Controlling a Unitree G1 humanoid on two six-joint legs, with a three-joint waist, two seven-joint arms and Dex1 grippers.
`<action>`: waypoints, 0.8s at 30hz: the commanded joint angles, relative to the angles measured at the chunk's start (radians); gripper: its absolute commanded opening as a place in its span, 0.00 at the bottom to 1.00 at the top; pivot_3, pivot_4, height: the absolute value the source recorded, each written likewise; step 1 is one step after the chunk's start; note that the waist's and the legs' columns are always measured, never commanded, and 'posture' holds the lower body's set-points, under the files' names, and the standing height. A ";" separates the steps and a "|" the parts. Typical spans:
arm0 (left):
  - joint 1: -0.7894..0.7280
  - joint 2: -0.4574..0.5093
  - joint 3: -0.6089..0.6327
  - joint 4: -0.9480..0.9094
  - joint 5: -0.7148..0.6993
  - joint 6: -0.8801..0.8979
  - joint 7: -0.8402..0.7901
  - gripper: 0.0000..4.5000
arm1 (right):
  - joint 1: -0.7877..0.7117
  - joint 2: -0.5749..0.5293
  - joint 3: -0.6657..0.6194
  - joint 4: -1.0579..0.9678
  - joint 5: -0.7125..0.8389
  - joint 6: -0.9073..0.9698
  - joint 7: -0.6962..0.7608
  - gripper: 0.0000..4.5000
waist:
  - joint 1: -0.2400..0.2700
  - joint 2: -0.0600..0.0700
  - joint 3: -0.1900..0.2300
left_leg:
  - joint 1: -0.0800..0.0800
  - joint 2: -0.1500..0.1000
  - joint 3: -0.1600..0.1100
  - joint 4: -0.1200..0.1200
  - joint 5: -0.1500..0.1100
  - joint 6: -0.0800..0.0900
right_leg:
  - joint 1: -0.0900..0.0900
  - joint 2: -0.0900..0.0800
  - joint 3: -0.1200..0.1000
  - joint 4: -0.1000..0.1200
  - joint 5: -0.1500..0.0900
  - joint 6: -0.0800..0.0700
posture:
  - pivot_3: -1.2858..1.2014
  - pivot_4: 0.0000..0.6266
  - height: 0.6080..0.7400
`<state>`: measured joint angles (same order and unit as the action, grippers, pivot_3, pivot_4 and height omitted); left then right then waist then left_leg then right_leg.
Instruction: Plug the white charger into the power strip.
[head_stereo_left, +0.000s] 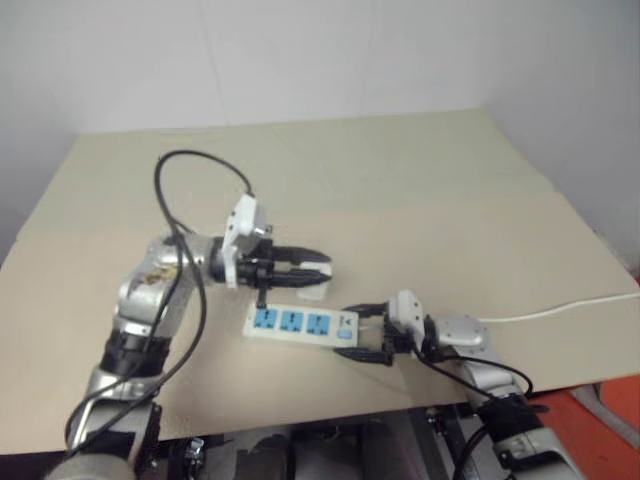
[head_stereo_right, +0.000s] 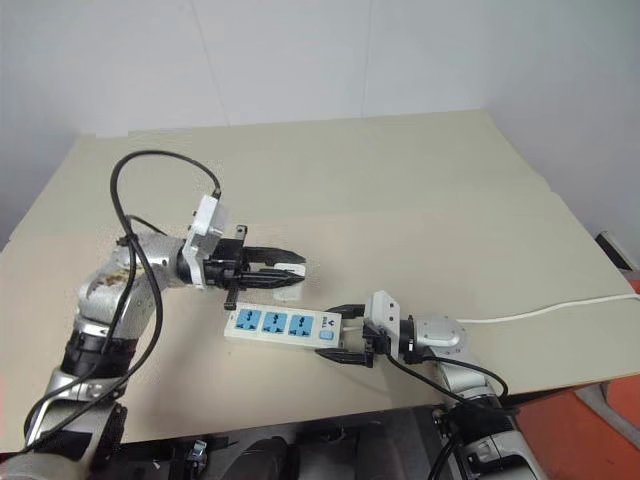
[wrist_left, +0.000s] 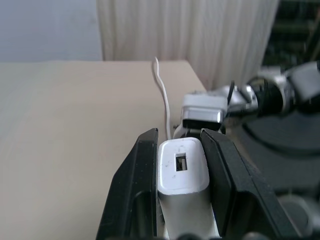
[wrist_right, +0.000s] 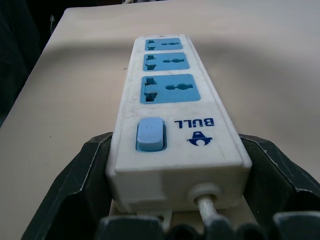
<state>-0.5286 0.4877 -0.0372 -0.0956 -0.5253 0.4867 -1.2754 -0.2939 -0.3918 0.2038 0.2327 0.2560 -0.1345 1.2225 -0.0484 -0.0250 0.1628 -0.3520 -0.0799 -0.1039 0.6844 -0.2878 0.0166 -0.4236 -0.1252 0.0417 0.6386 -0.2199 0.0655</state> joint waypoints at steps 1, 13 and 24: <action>0.056 -0.027 0.033 -0.047 -0.054 -0.040 0.021 0.23 | 0.021 0.000 0.034 0.010 -0.020 0.012 0.008 0.76 | 0.002 0.000 0.000 | 0.000 0.001 0.000 0.000 0.000 -0.001 | 0.000 0.000 0.000 0.000 0.000 0.000 | 0.52 0.24 1.00; 0.088 -0.021 -0.046 0.065 0.006 -0.257 -0.123 0.23 | 0.036 -0.006 0.032 -0.007 -0.021 0.011 -0.002 0.76 | 0.007 0.000 -0.001 | 0.000 0.005 0.002 0.000 0.000 -0.001 | 0.001 0.005 0.000 -0.007 0.003 -0.004 | 0.52 0.24 1.00; 0.018 -0.037 -0.098 0.246 0.054 -0.337 -0.208 0.23 | 0.053 -0.011 0.030 -0.025 -0.023 0.014 -0.015 0.76 | 0.007 0.000 -0.001 | 0.000 0.005 0.003 -0.001 -0.001 -0.001 | 0.001 0.006 0.000 -0.008 0.003 -0.004 | 0.52 0.24 1.00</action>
<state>-0.4919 0.4575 -0.1324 0.1506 -0.4736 0.1772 -1.4701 -0.2671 -0.3955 0.2038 0.2039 0.2561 -0.1350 1.2055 -0.0411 -0.0248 0.1619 -0.3524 -0.0744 -0.1011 0.6836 -0.2889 0.0157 -0.4223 -0.1197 0.0414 0.6301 -0.2172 0.0611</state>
